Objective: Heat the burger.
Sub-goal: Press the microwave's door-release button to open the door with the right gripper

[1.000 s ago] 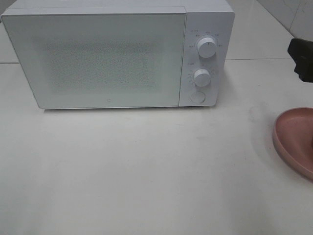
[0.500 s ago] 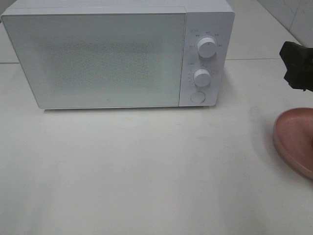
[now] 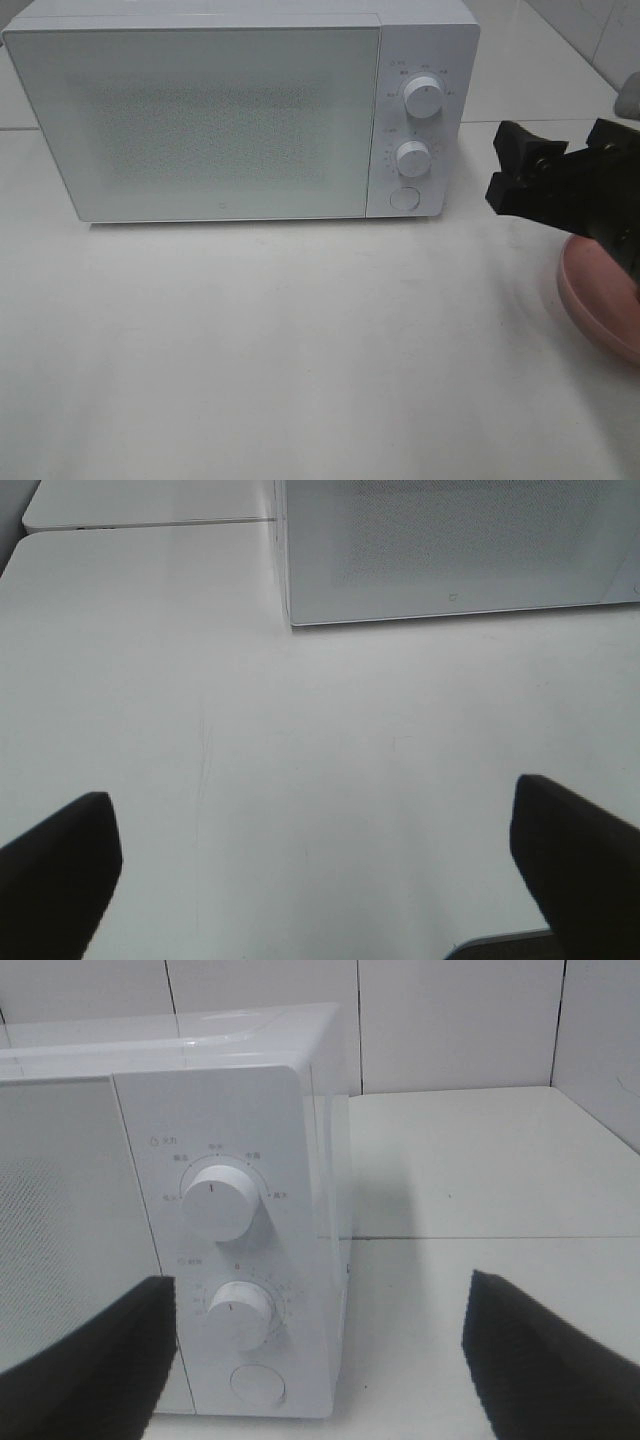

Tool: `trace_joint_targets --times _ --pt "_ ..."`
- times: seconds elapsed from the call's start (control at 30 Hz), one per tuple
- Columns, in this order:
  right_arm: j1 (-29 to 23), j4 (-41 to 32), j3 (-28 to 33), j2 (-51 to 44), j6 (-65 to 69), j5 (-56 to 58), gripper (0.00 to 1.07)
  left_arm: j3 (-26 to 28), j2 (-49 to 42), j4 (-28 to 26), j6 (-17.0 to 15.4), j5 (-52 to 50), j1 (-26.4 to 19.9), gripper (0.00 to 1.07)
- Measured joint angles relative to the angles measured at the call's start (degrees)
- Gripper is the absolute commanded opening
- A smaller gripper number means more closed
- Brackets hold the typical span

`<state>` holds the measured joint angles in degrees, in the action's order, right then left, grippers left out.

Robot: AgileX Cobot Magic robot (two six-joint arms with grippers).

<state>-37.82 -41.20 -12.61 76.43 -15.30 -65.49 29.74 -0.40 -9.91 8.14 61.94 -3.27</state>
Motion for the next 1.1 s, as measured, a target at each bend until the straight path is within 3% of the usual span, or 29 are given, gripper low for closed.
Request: trace_joint_targets --times 0.07,0.27,1.1 --pt "-4.87 -4.76 0.0 4.81 0.0 -3.21 0.75 0.0 0.0 0.0 0.0 0.0 0.0 0.98" --pt "-10.2 -10.2 -0.11 10.89 1.6 -3.5 0.75 0.0 0.0 0.0 0.0 0.0 0.0 0.98" --pt "-11.06 -15.18 -10.6 22.98 1.95 -3.78 0.75 0.0 0.0 0.0 0.0 0.0 0.0 0.98"
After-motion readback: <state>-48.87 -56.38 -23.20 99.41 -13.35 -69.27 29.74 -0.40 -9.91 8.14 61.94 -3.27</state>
